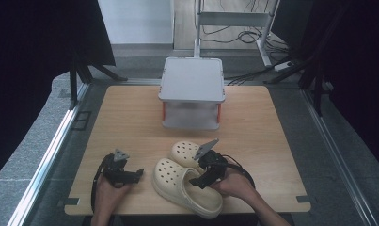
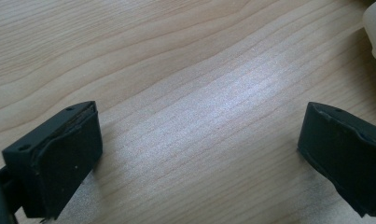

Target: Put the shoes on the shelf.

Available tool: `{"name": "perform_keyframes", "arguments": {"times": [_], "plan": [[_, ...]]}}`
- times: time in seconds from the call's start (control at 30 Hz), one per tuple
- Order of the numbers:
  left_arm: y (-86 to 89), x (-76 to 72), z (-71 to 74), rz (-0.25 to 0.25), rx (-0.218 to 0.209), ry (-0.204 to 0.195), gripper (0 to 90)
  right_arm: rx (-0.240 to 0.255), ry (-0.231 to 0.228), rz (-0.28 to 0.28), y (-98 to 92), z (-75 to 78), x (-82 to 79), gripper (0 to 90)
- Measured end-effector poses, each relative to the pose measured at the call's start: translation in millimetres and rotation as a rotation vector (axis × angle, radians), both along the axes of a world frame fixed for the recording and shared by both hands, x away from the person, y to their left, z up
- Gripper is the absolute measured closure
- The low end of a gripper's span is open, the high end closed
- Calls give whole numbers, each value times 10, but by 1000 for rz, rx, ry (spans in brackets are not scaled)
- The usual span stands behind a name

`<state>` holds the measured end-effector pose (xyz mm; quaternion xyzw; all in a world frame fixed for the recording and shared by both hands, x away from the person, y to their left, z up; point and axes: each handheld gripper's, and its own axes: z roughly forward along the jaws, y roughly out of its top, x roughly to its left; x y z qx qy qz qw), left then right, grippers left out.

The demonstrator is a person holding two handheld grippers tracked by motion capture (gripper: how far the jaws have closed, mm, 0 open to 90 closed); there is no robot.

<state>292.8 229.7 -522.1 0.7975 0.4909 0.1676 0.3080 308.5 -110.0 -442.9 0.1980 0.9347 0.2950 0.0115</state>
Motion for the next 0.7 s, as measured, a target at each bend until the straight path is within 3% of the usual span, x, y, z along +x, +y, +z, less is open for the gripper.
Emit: {"name": "perform_keyframes", "arguments": {"times": [0.33,0.63,0.7], "plan": [[0,0,0,0,0,0,0,-71,-32,-2,159,-100,41,433],[0,0,0,0,0,0,0,-104,24,-1,192,-85,85,607],[0,0,0,0,0,0,0,-122,17,-10,210,-78,73,617]]}}
